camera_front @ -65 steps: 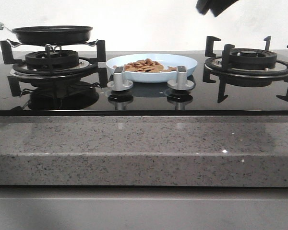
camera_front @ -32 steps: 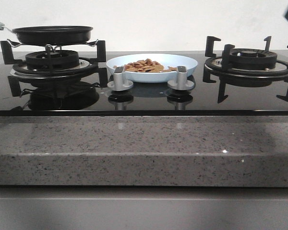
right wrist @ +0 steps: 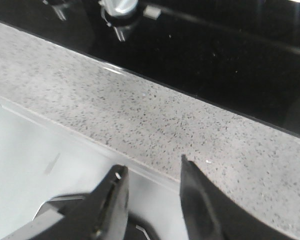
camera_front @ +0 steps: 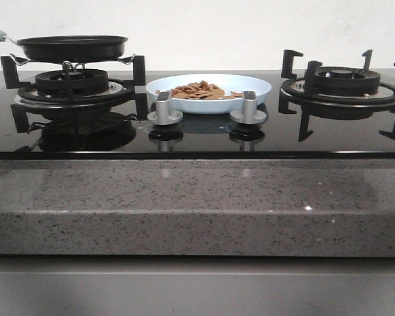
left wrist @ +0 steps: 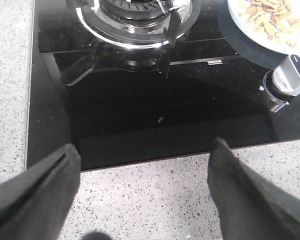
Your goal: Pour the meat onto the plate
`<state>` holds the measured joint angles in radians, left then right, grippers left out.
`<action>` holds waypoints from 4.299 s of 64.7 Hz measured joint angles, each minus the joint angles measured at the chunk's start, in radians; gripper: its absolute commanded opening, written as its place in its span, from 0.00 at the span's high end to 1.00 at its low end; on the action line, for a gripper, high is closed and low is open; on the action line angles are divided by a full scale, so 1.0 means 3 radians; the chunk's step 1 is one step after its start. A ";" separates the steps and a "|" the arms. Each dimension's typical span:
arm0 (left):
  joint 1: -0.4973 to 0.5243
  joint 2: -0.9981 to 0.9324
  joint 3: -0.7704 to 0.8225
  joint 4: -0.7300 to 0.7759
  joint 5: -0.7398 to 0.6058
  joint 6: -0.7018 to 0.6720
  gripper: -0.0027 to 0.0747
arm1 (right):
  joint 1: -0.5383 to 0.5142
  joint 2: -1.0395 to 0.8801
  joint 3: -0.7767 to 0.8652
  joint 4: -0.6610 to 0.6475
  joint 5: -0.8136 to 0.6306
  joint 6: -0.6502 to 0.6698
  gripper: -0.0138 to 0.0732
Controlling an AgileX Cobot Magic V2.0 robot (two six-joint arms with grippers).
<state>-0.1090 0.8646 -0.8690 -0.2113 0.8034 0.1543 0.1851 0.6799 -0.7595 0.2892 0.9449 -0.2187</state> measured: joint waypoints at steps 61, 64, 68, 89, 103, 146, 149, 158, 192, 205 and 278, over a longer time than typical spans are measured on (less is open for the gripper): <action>0.0000 0.0000 0.0000 0.0000 0.0006 0.0000 0.99 | 0.0000 -0.0138 0.0028 0.0012 0.0117 0.0000 0.97; 0.0000 0.0000 0.0000 0.0000 0.0000 0.0000 0.99 | 0.0000 -0.0138 0.0028 0.0012 0.0117 0.0000 0.97; -0.0006 0.0000 0.0000 0.0000 0.0000 0.0000 0.99 | 0.0000 -0.0138 0.0028 0.0012 0.0117 0.0000 0.97; 0.0108 -0.1178 0.0586 0.0113 -0.0506 0.0051 0.99 | 0.0000 -0.0138 0.0028 0.0012 0.0120 0.0000 0.97; 0.0287 -0.2195 0.1323 0.0121 -0.0833 0.0056 0.99 | 0.0000 -0.0138 0.0028 0.0012 0.0120 0.0000 0.97; 0.0337 -0.2890 0.2909 0.0513 -0.2652 -0.0438 0.99 | 0.0000 -0.0138 0.0028 0.0019 0.0125 0.0000 0.97; 0.0337 -0.2890 0.2909 0.0513 -0.2678 -0.0438 0.99 | 0.0000 -0.0138 0.0028 0.0019 0.0125 0.0000 0.97; 0.0337 -0.2890 0.2909 0.0513 -0.2814 -0.0438 0.99 | 0.0000 -0.0138 0.0028 0.0019 0.0125 0.0000 0.97; 0.0169 -0.2890 0.2909 0.0513 -0.2855 -0.0441 0.99 | 0.0000 -0.0138 0.0041 0.0019 0.0125 0.0000 0.97; 0.0169 -0.2890 0.2909 0.0513 -0.2855 -0.0441 0.99 | 0.0000 -0.0138 0.0041 0.0019 0.0125 0.0000 0.97; 0.0169 -0.2890 0.2909 0.0513 -0.2855 -0.0441 0.99 | -0.0764 -0.2086 0.2098 -0.0319 -0.2117 -0.0006 0.97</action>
<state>-0.0582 -0.0023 0.0037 -0.0572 -0.0531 0.0220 -0.0442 0.0542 -0.1301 0.1934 0.3099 -0.2205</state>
